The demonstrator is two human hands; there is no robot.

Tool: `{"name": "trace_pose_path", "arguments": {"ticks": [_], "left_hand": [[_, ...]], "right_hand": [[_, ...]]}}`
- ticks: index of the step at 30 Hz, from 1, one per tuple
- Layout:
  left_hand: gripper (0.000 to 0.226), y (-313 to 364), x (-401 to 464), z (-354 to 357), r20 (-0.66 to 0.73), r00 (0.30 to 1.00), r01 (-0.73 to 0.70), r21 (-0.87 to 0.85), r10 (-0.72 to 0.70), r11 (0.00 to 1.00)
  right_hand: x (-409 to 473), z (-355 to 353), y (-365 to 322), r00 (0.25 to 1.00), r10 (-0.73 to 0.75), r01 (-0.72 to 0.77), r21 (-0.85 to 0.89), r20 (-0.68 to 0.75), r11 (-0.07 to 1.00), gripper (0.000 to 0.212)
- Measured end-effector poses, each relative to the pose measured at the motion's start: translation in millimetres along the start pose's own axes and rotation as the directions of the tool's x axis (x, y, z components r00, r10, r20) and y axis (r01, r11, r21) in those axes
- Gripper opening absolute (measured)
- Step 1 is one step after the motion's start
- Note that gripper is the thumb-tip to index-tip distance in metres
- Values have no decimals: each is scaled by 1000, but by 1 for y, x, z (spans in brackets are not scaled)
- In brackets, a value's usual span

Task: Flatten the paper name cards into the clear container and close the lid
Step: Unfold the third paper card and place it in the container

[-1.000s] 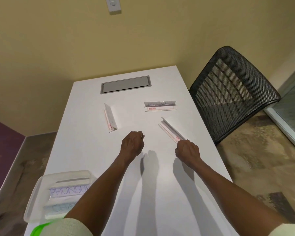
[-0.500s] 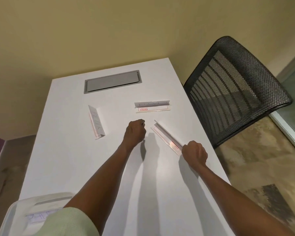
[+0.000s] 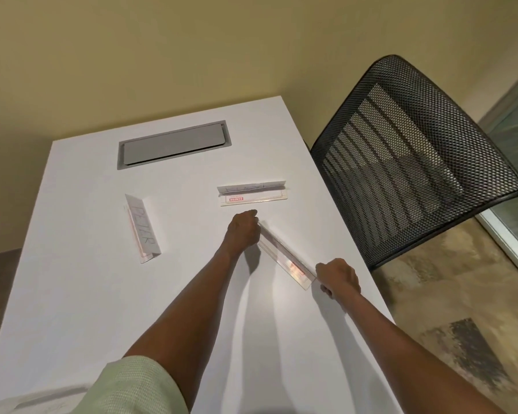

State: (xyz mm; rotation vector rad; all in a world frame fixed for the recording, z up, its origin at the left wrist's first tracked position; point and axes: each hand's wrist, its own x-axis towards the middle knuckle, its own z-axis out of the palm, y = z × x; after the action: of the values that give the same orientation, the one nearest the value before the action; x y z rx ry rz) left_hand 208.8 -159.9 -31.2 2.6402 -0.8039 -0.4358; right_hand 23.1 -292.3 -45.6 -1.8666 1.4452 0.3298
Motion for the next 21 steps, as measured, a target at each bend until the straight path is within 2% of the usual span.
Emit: {"name": "trace_pose_path", "arguments": {"ticks": [4, 7, 9, 12, 14, 17, 19, 21], "left_hand": [[22, 3, 9, 5, 69, 998, -12, 10, 11, 1000], [19, 8, 9, 4, 94, 995, -31, 16, 29, 999], [18, 10, 10, 4, 70, 997, -19, -13, 20, 1000], [36, 6, 8, 5, 26, 1000, 16, -79, -14, 997], [34, 5, -1, 1, -14, 1000, 18, -114, -19, 993], [27, 3, -17, -5, -98, 976, 166, -237, -194, 957], [23, -1, -27, -7, -142, 931, 269, -355, -337, 895], [19, -8, -37, -8, -168, 887, 312, -470, -431, 826]], "right_hand": [[5, 0, -1, 999, 11, -13, 31, 44, 999, 23], [10, 3, -3, 997, 4, -7, 36, 76, 999, 24], [16, 6, -2, 996, 9, -10, 11, 89, 1000, 24], [21, 9, -2, 994, 14, -7, -63, 109, 998, 24], [19, 10, -4, 993, 18, -10, -75, 113, 997, 25], [12, 9, -9, 995, 8, -3, -55, 102, 998, 26], [6, 8, -14, 996, -3, 9, -58, 88, 998, 26], [-3, 4, -21, 997, -30, 35, -76, 68, 996, 24]]}}
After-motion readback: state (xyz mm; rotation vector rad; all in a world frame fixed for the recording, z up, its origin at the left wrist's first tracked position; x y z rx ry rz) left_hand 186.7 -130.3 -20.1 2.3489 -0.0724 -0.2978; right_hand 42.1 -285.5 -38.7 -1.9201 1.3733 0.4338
